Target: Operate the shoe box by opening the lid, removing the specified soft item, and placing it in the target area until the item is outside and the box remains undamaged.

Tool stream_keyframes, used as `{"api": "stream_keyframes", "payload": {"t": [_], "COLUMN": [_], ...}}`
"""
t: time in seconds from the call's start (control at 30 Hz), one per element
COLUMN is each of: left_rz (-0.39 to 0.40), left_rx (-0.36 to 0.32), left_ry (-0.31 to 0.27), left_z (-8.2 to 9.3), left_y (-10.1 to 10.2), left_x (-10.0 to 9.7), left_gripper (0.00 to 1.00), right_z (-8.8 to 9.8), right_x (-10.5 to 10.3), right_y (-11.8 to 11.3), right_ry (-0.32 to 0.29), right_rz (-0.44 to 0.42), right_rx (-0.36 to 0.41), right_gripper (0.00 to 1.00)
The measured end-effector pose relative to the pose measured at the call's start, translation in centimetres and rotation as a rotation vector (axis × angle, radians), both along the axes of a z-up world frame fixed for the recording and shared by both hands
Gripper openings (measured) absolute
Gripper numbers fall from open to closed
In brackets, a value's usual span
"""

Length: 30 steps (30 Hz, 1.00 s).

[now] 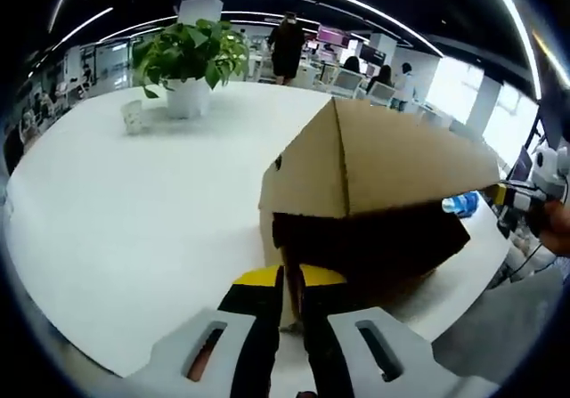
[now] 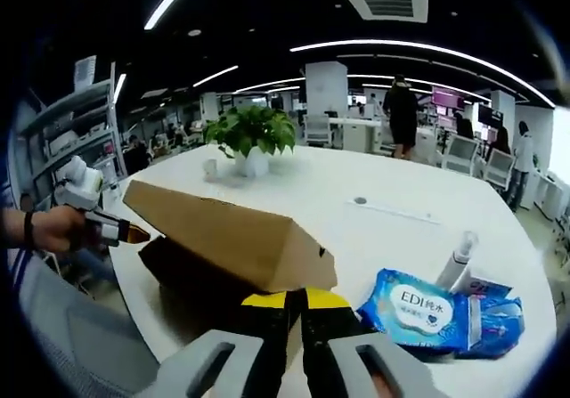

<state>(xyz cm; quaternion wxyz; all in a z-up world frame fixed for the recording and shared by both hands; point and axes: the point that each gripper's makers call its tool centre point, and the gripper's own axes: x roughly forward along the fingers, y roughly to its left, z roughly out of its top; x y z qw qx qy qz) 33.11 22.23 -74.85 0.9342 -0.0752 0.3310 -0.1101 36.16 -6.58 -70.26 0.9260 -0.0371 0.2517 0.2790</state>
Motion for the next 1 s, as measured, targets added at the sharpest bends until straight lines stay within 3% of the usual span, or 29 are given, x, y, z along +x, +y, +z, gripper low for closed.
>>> {"api": "stream_keyframes", "payload": {"t": [0.43,1.0], "left_rz": [-0.065,-0.101], "left_rx": [0.013,0.049], "left_ry": [-0.068,-0.049], "left_z": [1.2,0.3], "left_y": [-0.3,0.8], "left_x": [-1.0,-2.4], "left_gripper": [0.0,0.0], "right_z": [-1.6,-2.9], "right_x": [-1.1,-1.8], "right_y": [-0.2,-0.2], "right_ry": [0.053,0.086], "right_rz": [-0.003,0.002], "right_rx": [0.012,0.032], "right_gripper": [0.0,0.0]}}
